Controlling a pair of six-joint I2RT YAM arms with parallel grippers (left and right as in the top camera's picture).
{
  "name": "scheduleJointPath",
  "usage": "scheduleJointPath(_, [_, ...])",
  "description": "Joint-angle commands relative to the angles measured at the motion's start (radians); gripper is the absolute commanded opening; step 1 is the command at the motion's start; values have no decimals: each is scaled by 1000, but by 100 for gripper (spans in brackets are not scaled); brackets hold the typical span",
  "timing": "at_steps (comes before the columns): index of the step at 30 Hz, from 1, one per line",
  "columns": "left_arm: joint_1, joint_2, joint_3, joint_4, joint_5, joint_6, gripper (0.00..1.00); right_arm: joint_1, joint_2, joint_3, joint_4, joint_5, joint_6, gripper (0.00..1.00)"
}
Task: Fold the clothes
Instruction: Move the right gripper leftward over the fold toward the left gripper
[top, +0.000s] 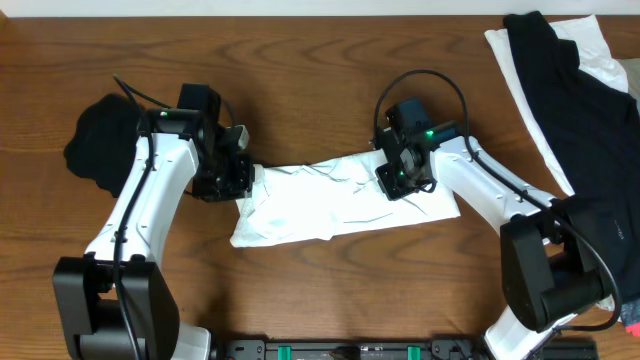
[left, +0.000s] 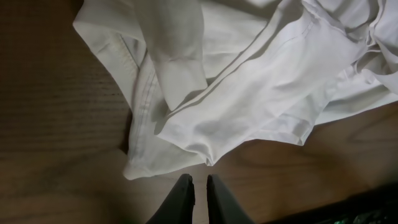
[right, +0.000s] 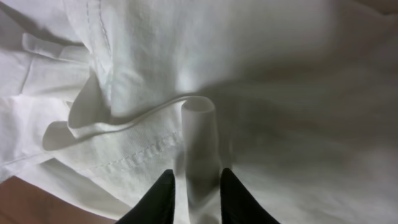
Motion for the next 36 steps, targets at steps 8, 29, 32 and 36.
scheduleJointPath(8, [3,-13,-1,-8,5,-2,12,17,37,-5,0,-5,3,1])
scheduleJointPath(29, [3,-13,-1,-3,5,-2,12,168,10,-5,-39,0,-79,8])
scheduleJointPath(32, [3,-13,-1,-2,5,-2,12,168,10,-5,-60,-3,-83,8])
scheduleJointPath(36, [3,-13,-1,-1,5,-2,12,168,10,-5,-98,-128,-177,9])
